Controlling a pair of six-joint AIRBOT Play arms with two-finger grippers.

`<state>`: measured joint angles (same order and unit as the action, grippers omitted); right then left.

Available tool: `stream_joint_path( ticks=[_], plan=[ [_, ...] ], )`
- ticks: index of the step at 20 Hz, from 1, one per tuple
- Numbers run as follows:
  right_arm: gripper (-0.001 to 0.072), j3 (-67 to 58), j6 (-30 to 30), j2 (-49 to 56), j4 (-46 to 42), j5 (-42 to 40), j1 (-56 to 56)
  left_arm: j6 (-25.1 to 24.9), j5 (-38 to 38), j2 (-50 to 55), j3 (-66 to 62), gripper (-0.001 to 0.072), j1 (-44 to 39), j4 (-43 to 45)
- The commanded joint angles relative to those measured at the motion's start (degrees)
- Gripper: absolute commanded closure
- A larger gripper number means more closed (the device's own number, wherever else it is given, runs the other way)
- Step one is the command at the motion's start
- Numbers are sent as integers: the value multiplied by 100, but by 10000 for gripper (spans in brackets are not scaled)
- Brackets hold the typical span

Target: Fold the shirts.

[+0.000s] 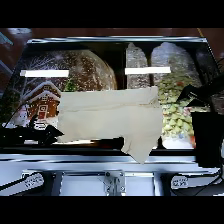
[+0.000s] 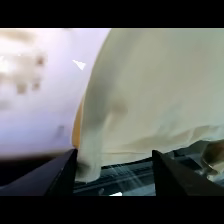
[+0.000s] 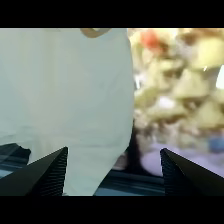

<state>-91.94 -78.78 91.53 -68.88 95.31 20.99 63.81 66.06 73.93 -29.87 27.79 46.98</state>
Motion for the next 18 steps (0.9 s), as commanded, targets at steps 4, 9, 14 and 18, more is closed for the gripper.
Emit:
stream_joint_path(
  ticks=[4,9,14,18],
  plan=[
    [25,4,-68,-2,-181,74,-4,9,70,289,13,352,-321,-319],
    [26,1104,256,-203,-190,393,-2,-380,444,208,-61,666,-310,-356],
    [171,3582,468,-1165,592,-1279,-13,-706,426,-92,-70,666,-306,-378],
    [164,4697,389,-1443,715,-2144,-15,-883,442,-267,-92,666,-306,-704]
  ],
)
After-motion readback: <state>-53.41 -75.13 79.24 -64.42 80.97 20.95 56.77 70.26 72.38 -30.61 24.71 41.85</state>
